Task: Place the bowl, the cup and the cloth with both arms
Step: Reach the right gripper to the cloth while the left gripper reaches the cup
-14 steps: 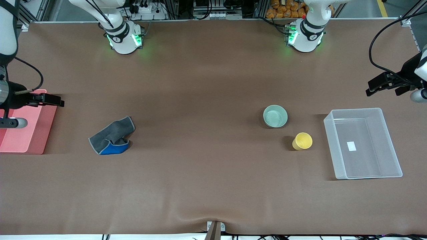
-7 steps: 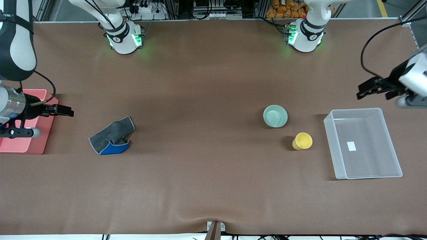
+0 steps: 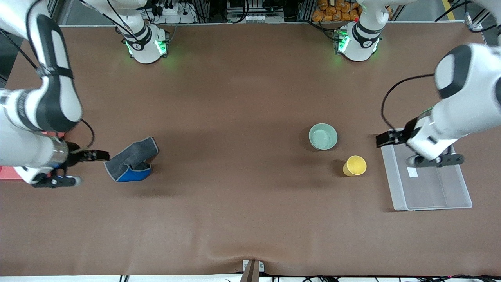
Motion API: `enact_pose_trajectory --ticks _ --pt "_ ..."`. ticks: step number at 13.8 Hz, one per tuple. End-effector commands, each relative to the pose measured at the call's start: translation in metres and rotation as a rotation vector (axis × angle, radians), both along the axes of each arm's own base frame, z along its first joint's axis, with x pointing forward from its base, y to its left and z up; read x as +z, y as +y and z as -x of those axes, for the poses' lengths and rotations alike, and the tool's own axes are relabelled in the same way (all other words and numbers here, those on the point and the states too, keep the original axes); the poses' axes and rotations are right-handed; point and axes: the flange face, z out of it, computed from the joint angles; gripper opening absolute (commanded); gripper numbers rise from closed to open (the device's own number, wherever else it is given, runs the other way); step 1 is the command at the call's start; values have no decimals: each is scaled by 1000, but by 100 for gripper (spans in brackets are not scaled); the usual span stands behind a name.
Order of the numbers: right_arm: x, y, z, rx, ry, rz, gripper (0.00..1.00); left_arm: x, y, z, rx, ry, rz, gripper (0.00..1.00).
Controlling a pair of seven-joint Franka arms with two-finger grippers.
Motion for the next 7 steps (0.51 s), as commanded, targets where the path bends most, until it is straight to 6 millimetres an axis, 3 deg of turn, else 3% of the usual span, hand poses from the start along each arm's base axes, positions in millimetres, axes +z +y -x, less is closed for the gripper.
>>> enact_pose_trajectory --ticks 1,3,7 --pt "-39 10 -7 16 -19 11 100 -30 -40 -10 29 -8 -89 100" --pt "-68 17 0 26 -48 12 100 -59 -49 -20 22 -11 -88 100" --pt "-103 15 21 13 -62 16 100 -117 -60 -30 12 16 -80 100"
